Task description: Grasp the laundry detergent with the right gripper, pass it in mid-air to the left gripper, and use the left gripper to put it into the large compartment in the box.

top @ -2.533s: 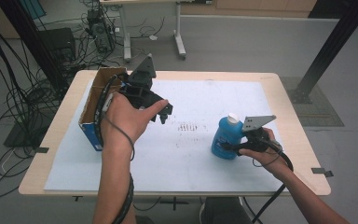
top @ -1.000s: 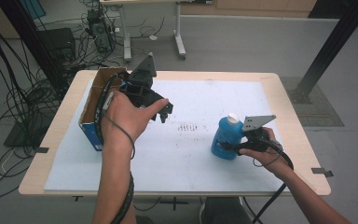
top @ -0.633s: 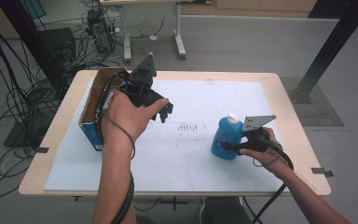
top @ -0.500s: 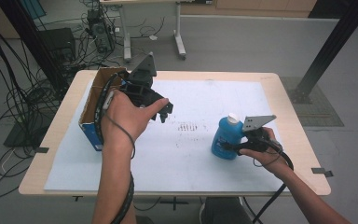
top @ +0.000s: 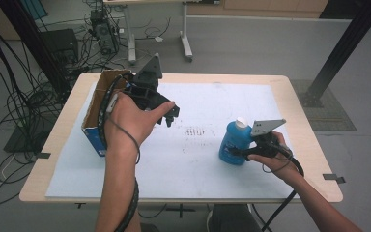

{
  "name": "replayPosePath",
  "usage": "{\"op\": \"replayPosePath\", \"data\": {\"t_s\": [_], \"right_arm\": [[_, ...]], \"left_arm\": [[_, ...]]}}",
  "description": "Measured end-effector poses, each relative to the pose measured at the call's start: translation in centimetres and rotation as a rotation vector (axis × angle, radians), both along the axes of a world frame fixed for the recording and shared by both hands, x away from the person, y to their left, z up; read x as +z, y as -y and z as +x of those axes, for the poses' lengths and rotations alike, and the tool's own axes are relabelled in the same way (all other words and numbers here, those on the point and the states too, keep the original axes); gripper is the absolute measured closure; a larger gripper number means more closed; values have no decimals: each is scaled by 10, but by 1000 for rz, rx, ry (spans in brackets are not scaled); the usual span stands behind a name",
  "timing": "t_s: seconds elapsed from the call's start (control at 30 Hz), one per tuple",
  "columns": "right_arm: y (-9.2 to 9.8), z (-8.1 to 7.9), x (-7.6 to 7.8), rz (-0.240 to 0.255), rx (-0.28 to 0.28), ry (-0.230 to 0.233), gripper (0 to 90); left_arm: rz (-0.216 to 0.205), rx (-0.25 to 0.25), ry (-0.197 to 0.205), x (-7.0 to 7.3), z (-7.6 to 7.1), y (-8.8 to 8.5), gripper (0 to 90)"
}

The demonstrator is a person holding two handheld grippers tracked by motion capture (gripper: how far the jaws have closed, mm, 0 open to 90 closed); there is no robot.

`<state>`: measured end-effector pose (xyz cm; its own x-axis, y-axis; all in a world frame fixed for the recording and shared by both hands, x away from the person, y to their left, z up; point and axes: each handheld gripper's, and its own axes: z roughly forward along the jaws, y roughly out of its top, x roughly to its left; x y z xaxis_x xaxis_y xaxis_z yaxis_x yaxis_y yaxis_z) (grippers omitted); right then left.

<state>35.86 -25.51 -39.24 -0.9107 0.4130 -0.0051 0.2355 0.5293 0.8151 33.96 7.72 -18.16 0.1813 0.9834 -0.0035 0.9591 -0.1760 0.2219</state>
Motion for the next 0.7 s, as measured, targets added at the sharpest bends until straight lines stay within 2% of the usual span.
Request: {"op": "replayPosePath", "data": {"t_s": [0.7], "right_arm": [[-3, 3, 5, -4, -4, -21, 446]], "left_arm": [[-8, -10, -12, -6, 4, -4, 52]]}}
